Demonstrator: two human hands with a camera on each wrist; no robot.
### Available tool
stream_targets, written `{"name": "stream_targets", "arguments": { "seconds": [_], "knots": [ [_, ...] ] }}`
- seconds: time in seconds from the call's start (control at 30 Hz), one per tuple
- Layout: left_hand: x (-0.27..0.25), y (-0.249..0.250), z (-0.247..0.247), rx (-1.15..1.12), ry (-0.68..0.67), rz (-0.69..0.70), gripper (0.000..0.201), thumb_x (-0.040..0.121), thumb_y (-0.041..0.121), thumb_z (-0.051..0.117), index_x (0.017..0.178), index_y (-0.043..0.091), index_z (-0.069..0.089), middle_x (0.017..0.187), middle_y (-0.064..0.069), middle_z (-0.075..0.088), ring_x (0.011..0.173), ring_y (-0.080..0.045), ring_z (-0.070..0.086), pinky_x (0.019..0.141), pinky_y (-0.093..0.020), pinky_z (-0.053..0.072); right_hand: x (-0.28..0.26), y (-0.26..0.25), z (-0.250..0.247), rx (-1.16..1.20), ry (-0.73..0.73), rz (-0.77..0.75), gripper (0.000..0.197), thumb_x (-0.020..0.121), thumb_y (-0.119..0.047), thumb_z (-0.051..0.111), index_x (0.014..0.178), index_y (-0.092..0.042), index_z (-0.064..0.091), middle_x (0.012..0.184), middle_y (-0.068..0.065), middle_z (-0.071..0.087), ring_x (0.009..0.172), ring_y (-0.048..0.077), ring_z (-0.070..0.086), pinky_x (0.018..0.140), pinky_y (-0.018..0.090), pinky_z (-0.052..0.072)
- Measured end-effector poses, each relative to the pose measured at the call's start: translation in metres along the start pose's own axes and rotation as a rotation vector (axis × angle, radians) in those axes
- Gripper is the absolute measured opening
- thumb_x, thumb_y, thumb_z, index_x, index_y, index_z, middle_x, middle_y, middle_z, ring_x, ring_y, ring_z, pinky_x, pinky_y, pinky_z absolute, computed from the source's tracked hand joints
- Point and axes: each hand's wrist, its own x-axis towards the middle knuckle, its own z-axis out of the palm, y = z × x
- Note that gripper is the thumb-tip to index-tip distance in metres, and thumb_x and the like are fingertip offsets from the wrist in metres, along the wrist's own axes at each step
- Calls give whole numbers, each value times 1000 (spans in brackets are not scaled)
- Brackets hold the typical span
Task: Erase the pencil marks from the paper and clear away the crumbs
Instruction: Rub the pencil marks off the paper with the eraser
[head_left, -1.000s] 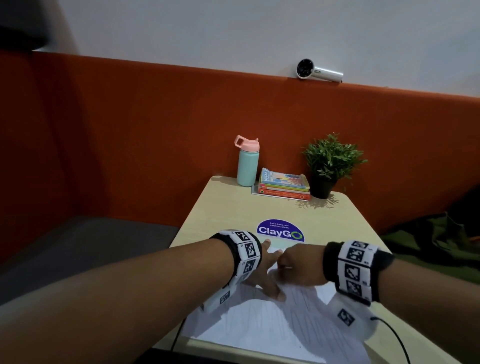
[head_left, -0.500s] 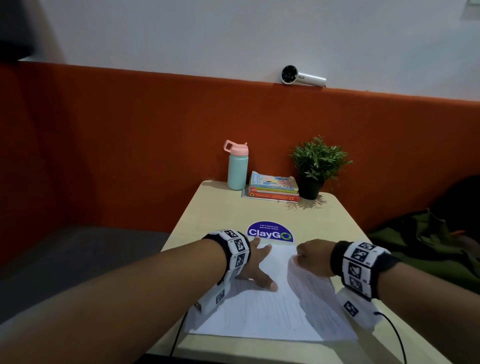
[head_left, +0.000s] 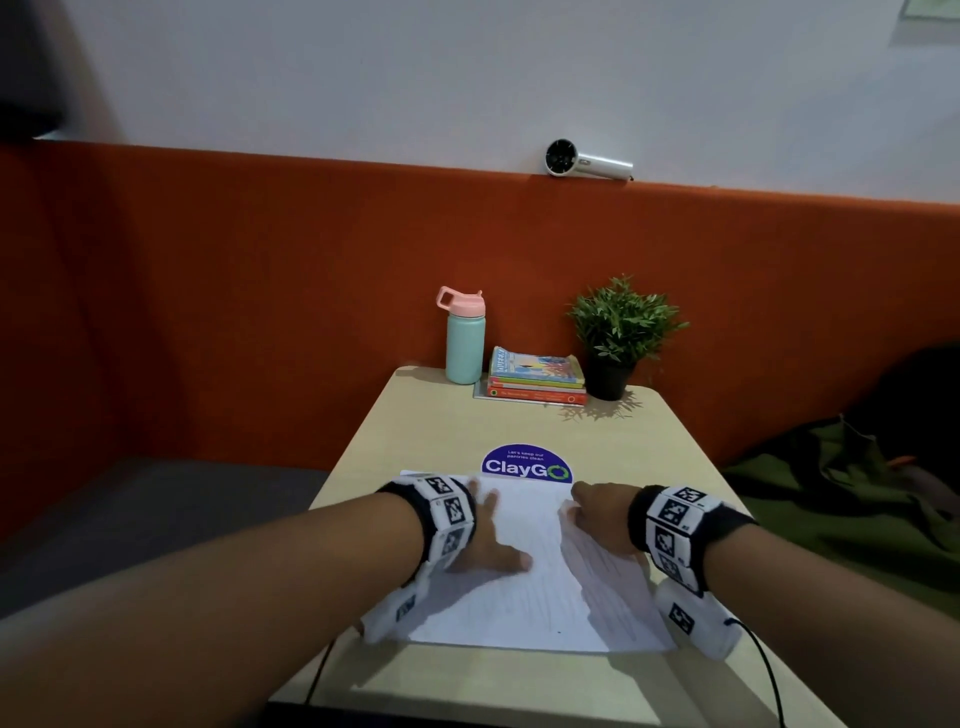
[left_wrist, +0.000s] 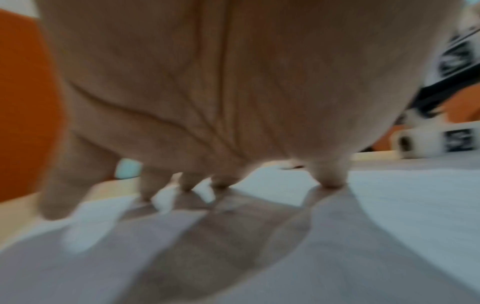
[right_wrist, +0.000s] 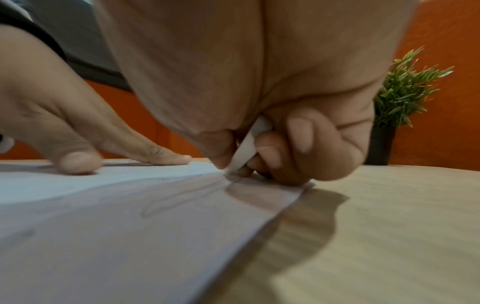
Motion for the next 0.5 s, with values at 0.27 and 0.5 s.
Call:
{"name": "stream_targets", "arguments": {
  "seconds": [0.27,0.5],
  "knots": [
    [-17,38,-6,-62,8,356,84,100,70,29,162,25,-5,170,-5,-11,156,-30,-7,123,-58,4,-3,-3,0,-123,-9,-26,33,102,-20,37,131,-5,44,129,14,54,114,30,56,91,35,44],
    [-9,6,-15,-119,61,-125,84,99,70,35,155,7,33,157,-20,38,142,-36,38,114,-44,30,-5,-1,-1,-68,8,-23,33,104,-25,31,129,-6,42,127,13,55,111,30,57,91,39,46]
  ]
}}
